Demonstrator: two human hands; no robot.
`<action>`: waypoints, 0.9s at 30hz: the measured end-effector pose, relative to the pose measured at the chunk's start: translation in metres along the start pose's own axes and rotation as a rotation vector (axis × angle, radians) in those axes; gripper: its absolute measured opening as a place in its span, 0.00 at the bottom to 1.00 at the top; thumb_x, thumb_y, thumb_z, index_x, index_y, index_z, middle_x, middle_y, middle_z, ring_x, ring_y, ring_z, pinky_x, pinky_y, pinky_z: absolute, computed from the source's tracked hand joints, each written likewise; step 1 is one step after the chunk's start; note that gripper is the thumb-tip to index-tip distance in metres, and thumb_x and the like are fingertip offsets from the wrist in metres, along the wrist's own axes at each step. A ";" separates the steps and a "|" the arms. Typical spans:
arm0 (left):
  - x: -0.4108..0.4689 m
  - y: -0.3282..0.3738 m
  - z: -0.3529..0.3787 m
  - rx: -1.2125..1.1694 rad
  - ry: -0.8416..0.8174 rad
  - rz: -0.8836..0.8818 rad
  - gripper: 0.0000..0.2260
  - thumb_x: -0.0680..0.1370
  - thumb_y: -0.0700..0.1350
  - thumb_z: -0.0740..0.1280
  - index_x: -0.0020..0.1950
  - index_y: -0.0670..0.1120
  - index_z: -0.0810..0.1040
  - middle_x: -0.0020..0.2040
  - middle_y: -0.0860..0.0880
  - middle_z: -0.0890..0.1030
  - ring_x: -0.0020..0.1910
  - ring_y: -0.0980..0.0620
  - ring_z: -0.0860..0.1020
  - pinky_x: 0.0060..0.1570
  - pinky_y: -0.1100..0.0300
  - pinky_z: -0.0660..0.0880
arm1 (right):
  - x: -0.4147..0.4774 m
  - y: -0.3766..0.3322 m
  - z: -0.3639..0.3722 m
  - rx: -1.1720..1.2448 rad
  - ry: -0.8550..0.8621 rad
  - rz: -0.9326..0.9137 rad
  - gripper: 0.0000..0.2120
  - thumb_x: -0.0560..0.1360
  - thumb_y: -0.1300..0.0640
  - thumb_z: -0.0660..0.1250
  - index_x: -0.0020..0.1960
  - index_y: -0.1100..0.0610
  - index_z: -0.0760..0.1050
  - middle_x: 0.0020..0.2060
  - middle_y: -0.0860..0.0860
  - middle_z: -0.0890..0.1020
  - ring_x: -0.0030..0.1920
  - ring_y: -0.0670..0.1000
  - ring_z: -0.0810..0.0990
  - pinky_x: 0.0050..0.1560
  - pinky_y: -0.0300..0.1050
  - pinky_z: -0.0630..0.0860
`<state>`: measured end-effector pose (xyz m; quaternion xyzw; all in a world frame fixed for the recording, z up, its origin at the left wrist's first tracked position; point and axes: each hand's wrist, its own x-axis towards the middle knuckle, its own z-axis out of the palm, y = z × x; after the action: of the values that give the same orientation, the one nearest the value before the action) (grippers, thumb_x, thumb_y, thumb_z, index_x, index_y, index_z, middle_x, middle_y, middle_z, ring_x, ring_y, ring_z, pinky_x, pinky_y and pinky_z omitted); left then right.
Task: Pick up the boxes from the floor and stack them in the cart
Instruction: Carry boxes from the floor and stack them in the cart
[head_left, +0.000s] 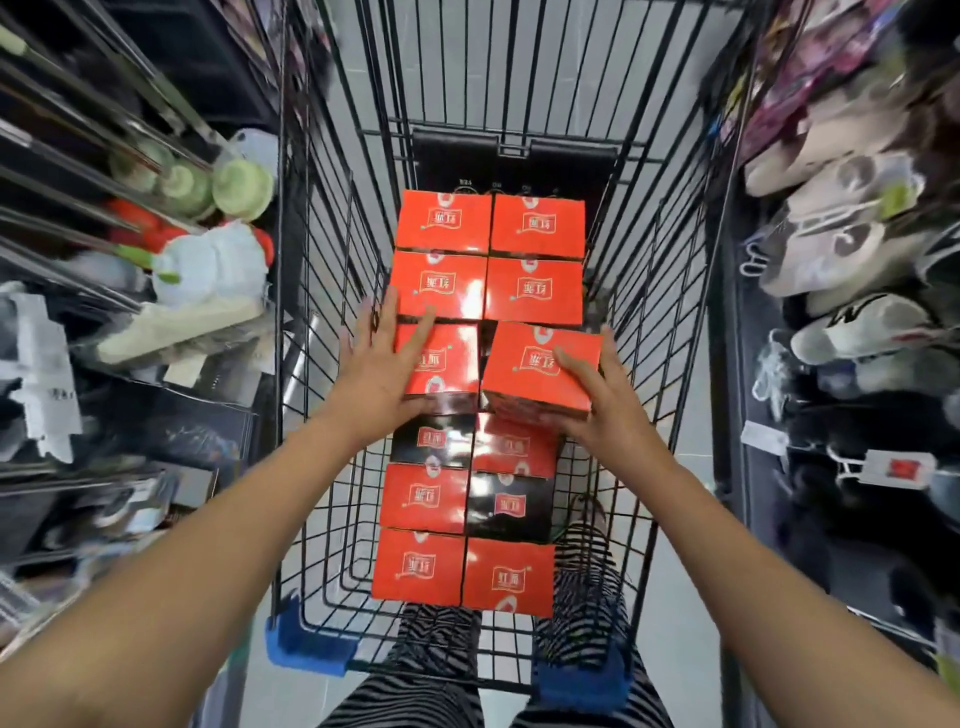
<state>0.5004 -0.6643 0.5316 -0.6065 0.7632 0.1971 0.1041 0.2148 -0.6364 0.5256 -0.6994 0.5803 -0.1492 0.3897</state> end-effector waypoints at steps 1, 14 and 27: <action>0.000 0.000 0.000 -0.057 -0.028 -0.038 0.52 0.72 0.60 0.70 0.73 0.59 0.28 0.76 0.45 0.29 0.76 0.37 0.40 0.73 0.39 0.44 | 0.006 0.003 0.004 -0.021 0.003 0.002 0.39 0.70 0.60 0.75 0.72 0.37 0.60 0.78 0.56 0.42 0.76 0.53 0.52 0.72 0.38 0.54; 0.009 -0.003 0.005 -0.275 -0.055 0.094 0.48 0.75 0.44 0.71 0.76 0.57 0.34 0.73 0.50 0.25 0.75 0.39 0.34 0.72 0.43 0.43 | 0.011 0.001 0.032 0.168 0.083 0.165 0.43 0.73 0.58 0.72 0.71 0.26 0.51 0.77 0.54 0.54 0.76 0.57 0.57 0.70 0.62 0.66; 0.008 -0.010 0.018 -0.397 0.065 0.079 0.53 0.74 0.44 0.73 0.74 0.48 0.28 0.73 0.49 0.24 0.77 0.47 0.39 0.73 0.45 0.59 | 0.033 0.000 0.025 0.264 0.032 0.279 0.52 0.61 0.23 0.64 0.73 0.31 0.35 0.77 0.52 0.56 0.75 0.53 0.59 0.72 0.62 0.63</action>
<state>0.5069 -0.6651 0.5106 -0.5907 0.7355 0.3280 -0.0500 0.2406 -0.6574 0.5012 -0.5525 0.6533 -0.1796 0.4855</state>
